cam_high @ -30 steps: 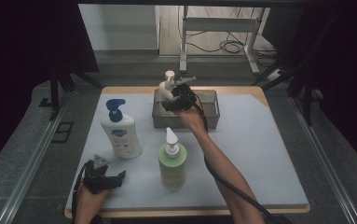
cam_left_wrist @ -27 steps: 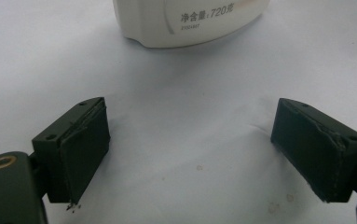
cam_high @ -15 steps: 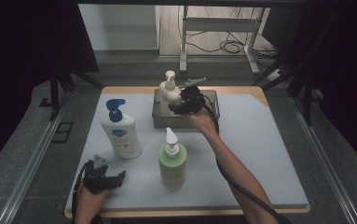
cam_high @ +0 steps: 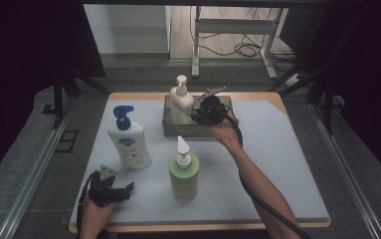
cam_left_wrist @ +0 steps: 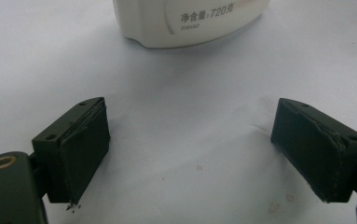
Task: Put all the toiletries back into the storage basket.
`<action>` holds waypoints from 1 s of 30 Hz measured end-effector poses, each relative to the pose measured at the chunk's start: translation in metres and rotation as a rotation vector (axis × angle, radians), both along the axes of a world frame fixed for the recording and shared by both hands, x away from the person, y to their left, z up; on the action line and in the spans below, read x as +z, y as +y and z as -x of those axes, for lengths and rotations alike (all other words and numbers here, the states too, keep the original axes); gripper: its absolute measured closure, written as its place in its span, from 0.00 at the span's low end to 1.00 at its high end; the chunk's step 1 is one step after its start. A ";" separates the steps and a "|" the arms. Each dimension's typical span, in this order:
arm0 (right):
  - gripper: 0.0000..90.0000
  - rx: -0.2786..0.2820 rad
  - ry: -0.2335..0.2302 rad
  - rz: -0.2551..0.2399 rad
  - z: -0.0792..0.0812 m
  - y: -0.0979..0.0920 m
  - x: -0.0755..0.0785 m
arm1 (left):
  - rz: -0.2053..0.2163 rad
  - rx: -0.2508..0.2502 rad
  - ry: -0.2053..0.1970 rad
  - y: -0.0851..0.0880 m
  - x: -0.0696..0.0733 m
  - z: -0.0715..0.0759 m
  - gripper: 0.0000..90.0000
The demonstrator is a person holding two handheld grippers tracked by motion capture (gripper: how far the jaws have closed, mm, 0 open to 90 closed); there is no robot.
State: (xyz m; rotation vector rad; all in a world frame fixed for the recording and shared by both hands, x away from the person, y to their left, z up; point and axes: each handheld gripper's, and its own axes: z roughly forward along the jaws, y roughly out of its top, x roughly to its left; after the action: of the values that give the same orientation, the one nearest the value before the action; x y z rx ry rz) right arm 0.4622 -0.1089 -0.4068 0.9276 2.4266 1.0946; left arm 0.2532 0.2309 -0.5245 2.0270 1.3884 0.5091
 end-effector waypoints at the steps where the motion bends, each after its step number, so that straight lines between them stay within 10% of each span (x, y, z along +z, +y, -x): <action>1: 0.79 -0.004 0.002 -0.002 -0.001 -0.001 -0.001 | 0.000 0.000 0.000 0.000 0.000 0.000 0.13; 9: 1.00 -0.058 0.025 -0.025 -0.010 -0.007 -0.011 | -0.003 -0.002 0.001 0.000 0.000 0.000 0.13; 30: 1.00 -0.122 0.072 0.029 -0.035 0.009 -0.035 | -0.002 -0.001 0.001 0.000 0.000 0.000 0.13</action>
State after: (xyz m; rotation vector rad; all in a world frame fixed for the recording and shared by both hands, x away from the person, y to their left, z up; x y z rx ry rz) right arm 0.4976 -0.0995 -0.4419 1.1069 2.3999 0.9972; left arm 0.2533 0.2310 -0.5245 2.0290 1.3881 0.5095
